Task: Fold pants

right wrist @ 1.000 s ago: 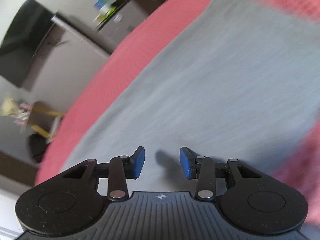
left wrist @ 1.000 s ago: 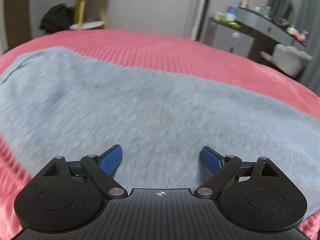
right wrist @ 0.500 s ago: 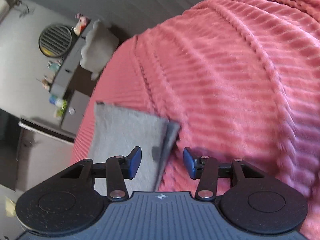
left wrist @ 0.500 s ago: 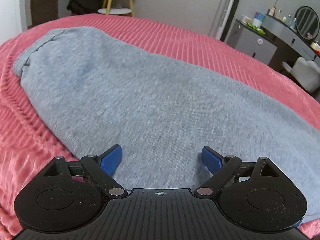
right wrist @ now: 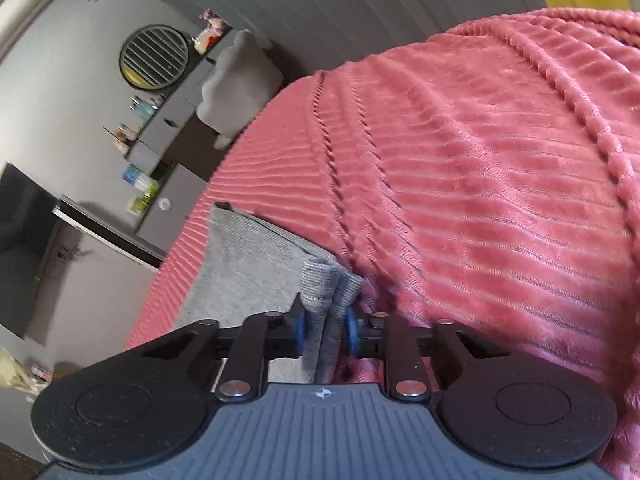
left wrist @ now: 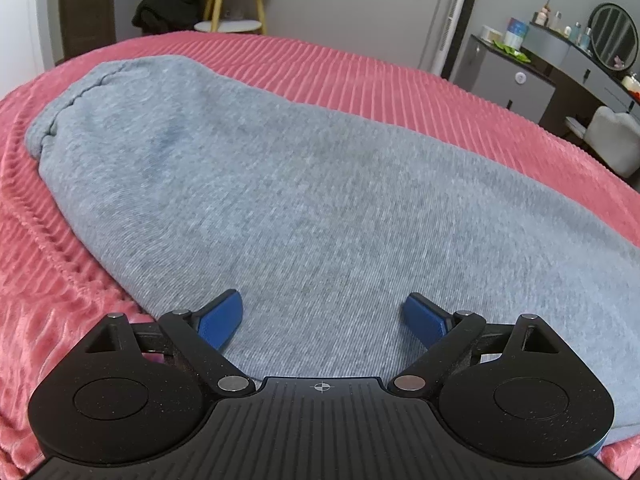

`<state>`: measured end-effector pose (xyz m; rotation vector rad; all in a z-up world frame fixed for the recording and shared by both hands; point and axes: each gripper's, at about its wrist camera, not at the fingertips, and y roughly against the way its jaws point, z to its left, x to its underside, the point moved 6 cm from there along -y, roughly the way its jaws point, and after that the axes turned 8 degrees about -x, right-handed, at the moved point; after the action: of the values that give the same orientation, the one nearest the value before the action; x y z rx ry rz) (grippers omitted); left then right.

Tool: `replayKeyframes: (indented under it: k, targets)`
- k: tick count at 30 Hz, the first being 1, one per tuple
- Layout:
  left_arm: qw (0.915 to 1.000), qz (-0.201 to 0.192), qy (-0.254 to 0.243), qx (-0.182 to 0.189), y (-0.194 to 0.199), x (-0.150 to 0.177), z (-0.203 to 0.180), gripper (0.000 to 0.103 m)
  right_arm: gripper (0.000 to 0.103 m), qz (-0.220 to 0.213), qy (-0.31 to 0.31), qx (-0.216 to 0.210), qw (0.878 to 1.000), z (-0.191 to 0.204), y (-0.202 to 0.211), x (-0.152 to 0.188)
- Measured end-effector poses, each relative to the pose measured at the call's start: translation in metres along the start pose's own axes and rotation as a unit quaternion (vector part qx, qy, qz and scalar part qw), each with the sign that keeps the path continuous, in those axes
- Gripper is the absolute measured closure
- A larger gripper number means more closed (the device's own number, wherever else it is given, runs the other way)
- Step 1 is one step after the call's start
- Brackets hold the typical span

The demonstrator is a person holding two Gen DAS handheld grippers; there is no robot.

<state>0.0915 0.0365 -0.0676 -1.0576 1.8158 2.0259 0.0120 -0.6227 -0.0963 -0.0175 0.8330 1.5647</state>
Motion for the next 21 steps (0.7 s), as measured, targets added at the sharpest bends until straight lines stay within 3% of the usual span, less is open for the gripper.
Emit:
replayKeyframes:
  k: [9,15,21]
  targets:
    - [0.9999,-0.002,0.009,0.007,0.003,-0.002,0.0,0.009,0.086,0.005,0.086,0.049,0.995,0.026,-0.003,-0.007]
    - [0.9991,0.002,0.034,0.024,0.003,-0.004,0.005,0.009,0.088,-0.013,0.119,0.036,0.992,0.05,0.009,-0.008]
    - [0.9984,0.005,0.046,0.033,0.003,-0.005,0.008,0.009,0.09,-0.008,0.144,0.06,0.988,0.065,0.009,-0.007]
